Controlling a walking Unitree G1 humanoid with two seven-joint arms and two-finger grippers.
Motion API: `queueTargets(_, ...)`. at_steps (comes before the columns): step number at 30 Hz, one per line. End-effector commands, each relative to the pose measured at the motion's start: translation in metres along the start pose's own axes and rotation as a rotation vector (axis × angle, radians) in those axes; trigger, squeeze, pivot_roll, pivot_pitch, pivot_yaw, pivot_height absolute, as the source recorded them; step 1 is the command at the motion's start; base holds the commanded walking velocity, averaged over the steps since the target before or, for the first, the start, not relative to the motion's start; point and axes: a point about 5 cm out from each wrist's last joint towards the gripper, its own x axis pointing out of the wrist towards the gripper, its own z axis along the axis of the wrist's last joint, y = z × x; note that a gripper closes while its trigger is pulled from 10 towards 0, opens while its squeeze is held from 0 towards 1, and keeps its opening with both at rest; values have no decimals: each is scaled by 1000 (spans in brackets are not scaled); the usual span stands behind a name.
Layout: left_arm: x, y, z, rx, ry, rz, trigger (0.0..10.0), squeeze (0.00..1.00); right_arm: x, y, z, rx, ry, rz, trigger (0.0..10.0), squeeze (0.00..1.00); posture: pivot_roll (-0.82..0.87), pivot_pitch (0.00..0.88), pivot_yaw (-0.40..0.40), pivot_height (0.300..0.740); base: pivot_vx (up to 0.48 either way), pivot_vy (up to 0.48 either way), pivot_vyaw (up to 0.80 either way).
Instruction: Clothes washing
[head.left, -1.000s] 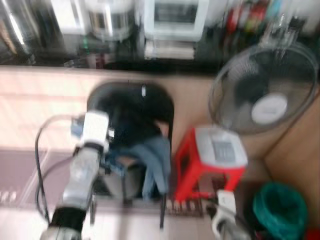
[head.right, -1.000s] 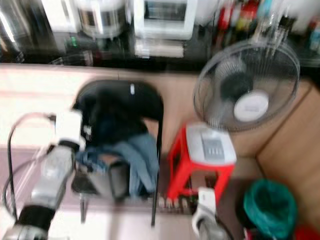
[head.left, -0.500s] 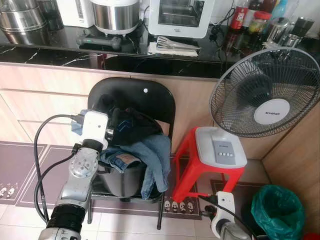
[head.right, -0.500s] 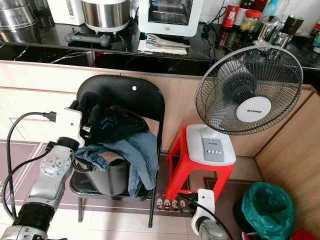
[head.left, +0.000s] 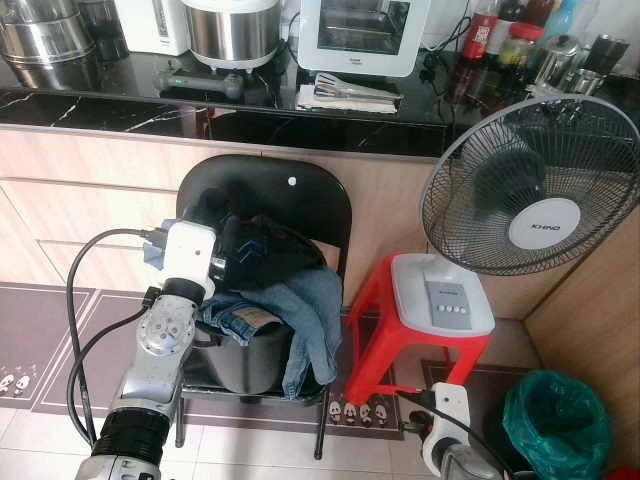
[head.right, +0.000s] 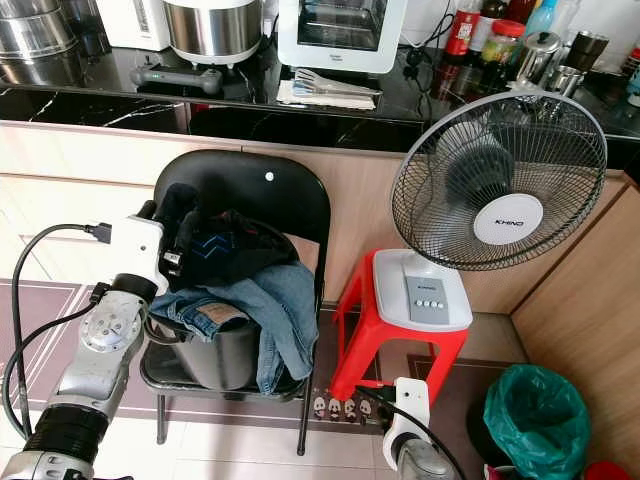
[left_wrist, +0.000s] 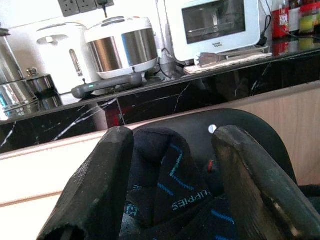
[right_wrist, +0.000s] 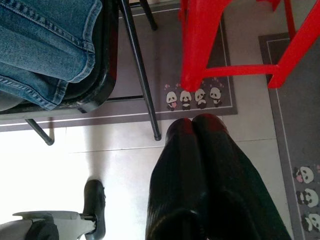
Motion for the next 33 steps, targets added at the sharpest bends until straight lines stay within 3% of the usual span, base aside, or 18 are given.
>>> queueTargets(1,1,0,0,4,12,-21,10000,0,0,0,1,-1,-5,-5,10000,0,238,0,-94,740,0,0,0)
queueTargets(12,4,5,1,21,15,-36,10000,0,1,5,1,12,-4,1,10000,0,241,0,-78,740,0,0,0)
queueTargets(33,3,4,0,-26,34,10,10000,0,1,0,2,-3,-3,0,10000,0,242,0,-102,740,0,0,0)
